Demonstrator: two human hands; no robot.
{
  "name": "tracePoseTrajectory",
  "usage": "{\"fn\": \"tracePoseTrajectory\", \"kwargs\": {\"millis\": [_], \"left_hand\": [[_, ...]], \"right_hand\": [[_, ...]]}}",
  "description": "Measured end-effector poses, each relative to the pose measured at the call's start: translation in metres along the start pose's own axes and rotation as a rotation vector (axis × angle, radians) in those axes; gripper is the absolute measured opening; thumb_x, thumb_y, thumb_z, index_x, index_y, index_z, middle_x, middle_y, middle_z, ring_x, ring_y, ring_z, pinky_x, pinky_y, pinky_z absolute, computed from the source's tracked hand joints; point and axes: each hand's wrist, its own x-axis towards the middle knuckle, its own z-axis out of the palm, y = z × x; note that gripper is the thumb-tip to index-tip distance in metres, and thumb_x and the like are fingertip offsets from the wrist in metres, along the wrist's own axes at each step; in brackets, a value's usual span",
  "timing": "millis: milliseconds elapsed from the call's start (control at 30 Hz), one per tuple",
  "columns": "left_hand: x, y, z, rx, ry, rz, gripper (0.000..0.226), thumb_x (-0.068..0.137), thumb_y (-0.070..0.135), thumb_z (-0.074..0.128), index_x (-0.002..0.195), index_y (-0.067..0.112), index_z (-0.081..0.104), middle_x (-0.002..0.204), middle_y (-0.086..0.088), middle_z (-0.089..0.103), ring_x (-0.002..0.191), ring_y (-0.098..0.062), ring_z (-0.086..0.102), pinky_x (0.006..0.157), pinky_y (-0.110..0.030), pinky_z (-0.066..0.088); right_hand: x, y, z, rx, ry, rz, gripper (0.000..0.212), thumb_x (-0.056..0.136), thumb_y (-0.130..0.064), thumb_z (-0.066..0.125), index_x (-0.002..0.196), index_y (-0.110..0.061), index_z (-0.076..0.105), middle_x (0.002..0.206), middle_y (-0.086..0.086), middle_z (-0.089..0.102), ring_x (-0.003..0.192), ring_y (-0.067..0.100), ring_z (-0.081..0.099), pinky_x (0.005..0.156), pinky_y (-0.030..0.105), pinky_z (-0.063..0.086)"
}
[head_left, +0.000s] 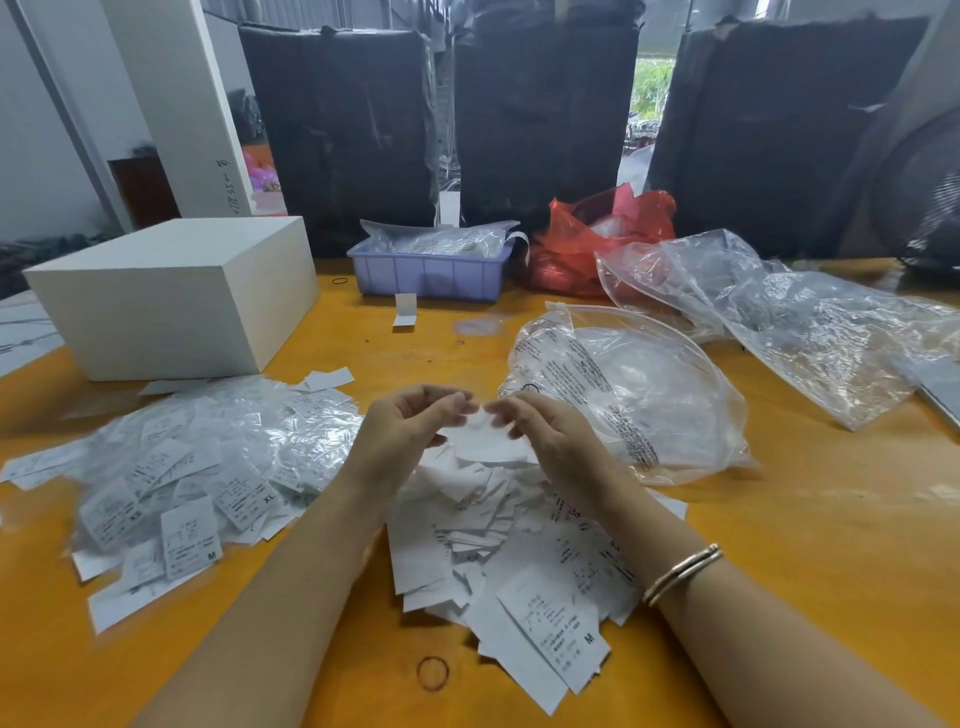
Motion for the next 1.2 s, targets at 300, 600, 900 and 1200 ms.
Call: {"fn": "tracePoseTrajectory", "kwargs": {"millis": [300, 600, 900, 1200], "left_hand": [[0.003, -0.004, -0.003, -0.002, 0.087, 0.053, 0.009, 0.09, 0.012, 0.06, 0.088, 0.018, 0.067, 0.076, 0.005, 0.074, 0.069, -0.004, 0.067, 0.057, -0.011, 0.047], [0.006, -0.002, -0.006, -0.489, 0.057, -0.098, 0.053, 0.056, 0.002, 0.075, 0.106, 0.011, 0.063, 0.068, 0.0, 0.061, 0.078, -0.02, 0.068, 0.065, -0.02, 0.054], [0.005, -0.002, -0.007, -0.351, 0.159, -0.172, 0.028, 0.054, 0.023, 0.078, 0.079, 0.019, 0.066, 0.076, 0.001, 0.072, 0.071, -0.008, 0.069, 0.069, -0.023, 0.048], [0.003, -0.003, 0.001, -0.202, 0.121, -0.089, 0.027, 0.072, 0.015, 0.076, 0.094, 0.025, 0.064, 0.079, 0.008, 0.069, 0.081, -0.01, 0.063, 0.069, -0.024, 0.043]], "right_hand": [[-0.004, 0.015, 0.007, -0.896, -0.102, -0.187, 0.03, 0.097, -0.037, 0.041, 0.105, -0.024, 0.066, 0.102, -0.006, 0.066, 0.095, 0.013, 0.057, 0.094, 0.031, 0.032], [-0.004, 0.007, 0.002, -0.247, 0.233, -0.036, 0.013, 0.086, -0.003, 0.055, 0.084, -0.016, 0.054, 0.075, 0.002, 0.063, 0.068, 0.018, 0.058, 0.062, 0.027, 0.046], [-0.005, -0.002, 0.001, 0.449, 0.244, 0.122, 0.026, 0.091, 0.002, 0.05, 0.116, -0.006, 0.054, 0.09, 0.016, 0.065, 0.054, 0.002, 0.057, 0.048, 0.013, 0.042], [-0.005, -0.003, 0.011, 0.18, 0.141, 0.068, 0.019, 0.092, -0.011, 0.055, 0.102, -0.014, 0.07, 0.086, -0.001, 0.068, 0.062, 0.001, 0.057, 0.061, 0.018, 0.047]]}}
